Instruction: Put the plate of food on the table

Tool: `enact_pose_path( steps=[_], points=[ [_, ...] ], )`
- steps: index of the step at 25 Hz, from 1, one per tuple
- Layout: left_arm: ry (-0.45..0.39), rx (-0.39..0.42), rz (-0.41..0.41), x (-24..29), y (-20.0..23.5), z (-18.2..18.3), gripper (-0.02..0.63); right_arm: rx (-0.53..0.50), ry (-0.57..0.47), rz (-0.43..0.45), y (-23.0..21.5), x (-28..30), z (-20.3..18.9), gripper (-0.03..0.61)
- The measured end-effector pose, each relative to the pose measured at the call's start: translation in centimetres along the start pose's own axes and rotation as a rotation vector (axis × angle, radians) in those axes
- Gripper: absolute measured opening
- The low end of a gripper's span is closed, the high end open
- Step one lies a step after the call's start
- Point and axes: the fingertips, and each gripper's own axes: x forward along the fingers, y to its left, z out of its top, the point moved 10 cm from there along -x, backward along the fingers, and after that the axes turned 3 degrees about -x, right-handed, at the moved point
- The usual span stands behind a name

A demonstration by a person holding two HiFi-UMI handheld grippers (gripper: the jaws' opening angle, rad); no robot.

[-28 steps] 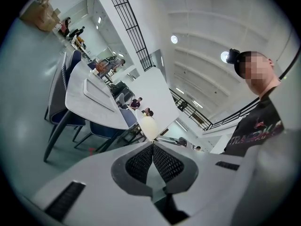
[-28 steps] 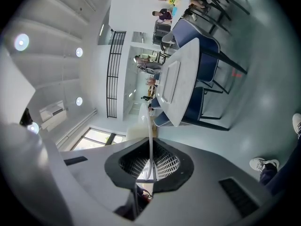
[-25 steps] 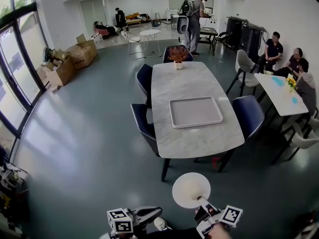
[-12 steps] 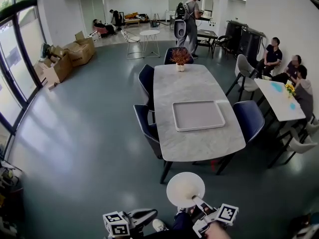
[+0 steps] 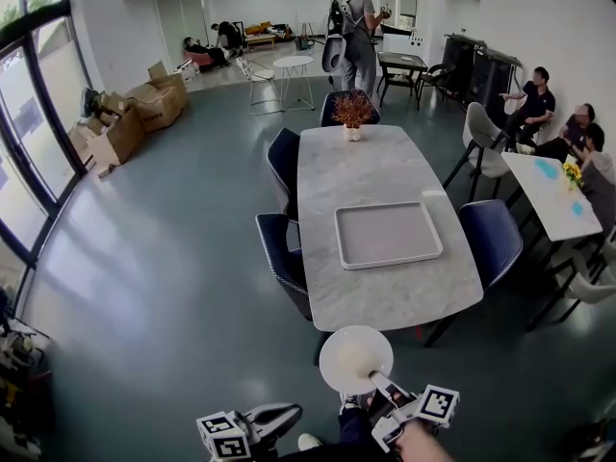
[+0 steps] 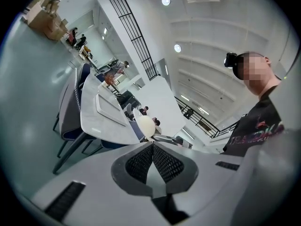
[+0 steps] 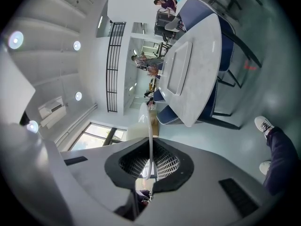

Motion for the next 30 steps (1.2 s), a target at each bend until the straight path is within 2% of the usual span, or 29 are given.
enact_pose_path(
  steps=[10,19,24,30],
  points=[
    [0.015,-0.006,-0.005,9.0,3.7,6.4,0.008,0.028,-0.013,-0.022,-1.2,5.0,10.0,0.023],
    [0.026,-0.006,0.006,17.0,6.1,10.1,0.008,0.017,-0.025,-0.026,-3.0,9.2,19.9,0.023],
    [0.019,-0.008,0.032,18.8,6.4,11.5,0.008,0.002,-0.022,-0.048,-4.0,11.6,24.4,0.023],
    [0.000,-0.005,0.079,18.7,6.7,12.8,0.008,-0.019,-0.053,-0.061,-5.0,14.7,28.7,0.023]
  ],
)
